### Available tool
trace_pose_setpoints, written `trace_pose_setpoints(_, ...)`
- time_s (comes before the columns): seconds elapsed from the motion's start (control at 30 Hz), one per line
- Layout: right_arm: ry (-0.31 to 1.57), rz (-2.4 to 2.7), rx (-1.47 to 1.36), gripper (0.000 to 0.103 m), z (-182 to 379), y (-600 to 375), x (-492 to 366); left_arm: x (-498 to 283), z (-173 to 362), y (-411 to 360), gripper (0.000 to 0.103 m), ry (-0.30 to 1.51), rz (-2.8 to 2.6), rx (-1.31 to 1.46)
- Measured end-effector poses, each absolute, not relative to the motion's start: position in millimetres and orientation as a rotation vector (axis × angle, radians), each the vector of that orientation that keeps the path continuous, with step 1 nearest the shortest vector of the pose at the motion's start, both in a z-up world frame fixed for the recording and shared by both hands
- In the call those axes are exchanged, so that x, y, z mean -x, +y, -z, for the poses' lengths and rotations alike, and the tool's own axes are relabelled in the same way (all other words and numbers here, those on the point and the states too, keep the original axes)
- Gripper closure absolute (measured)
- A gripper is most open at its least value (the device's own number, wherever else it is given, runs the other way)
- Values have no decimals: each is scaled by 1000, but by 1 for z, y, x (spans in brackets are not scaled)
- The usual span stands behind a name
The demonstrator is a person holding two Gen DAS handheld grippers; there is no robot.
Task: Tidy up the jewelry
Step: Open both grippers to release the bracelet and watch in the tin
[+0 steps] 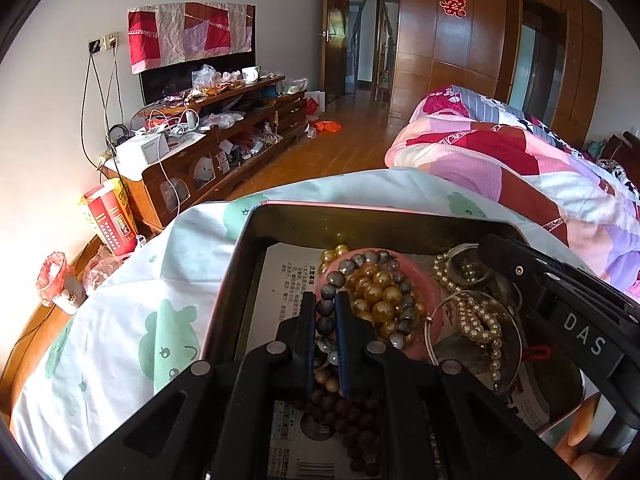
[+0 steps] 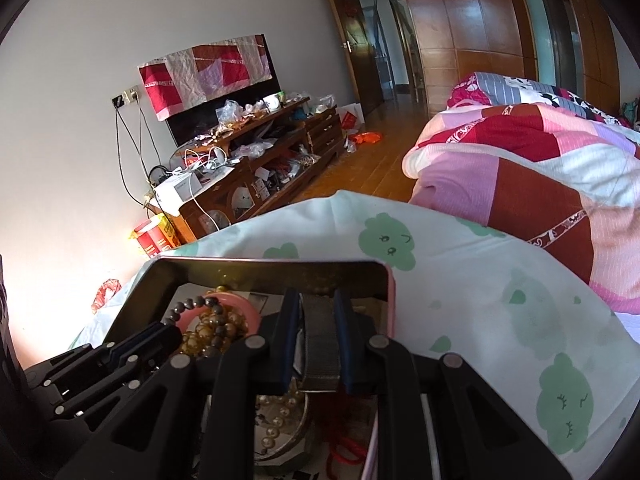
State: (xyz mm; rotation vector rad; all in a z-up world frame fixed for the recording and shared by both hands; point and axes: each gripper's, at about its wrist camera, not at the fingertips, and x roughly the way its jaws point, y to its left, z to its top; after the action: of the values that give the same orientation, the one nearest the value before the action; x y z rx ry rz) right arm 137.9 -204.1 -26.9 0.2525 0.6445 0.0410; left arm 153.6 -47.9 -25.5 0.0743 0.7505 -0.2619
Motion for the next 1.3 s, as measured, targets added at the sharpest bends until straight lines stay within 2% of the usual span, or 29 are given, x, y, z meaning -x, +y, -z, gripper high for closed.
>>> trace_pose_setpoints(0.17, 641, -107, -288, 80, 29, -206, -139, -154, 28, -54, 92, 759, 248, -98)
trace_pose_setpoints(0.23, 624, -114, -304, 70, 28, -207, -135, -156, 29, -56, 86, 771, 242, -109)
trace_pose_setpoints(0.3, 592, -101, -310, 46, 25, -208, -129, -155, 29, -58, 85, 769, 232, -126)
trace_pose_setpoints(0.4, 527, -67, -313, 33, 16, -209, -117, -153, 29, -62, 80, 761, 215, -154)
trace_pose_setpoints(0.47, 490, -19, -302, 28, 11, -210, -110, -151, 29, -63, 72, 753, 206, -165)
trace_pose_setpoints(0.53, 459, 43, -296, 21, 8, -212, -103, -149, 27, -63, 42, 740, 185, -165)
trace_pose_setpoints(0.63, 447, 104, -295, 9, 8, -214, -98, -144, 24, -60, 38, 710, 203, -139)
trace_pose_setpoints(0.9, 459, 181, -287, 8, 8, -216, -84, -126, 13, -51, 35, 621, 169, -131)
trace_pose_setpoints(1.0, 447, 240, -256, 2, 6, -214, -78, -120, 8, -39, 35, 573, 119, -96)
trace_pose_setpoints(1.3, 354, 258, -156, 0, 0, -196, -64, -98, 0, -11, 34, 471, 42, 16)
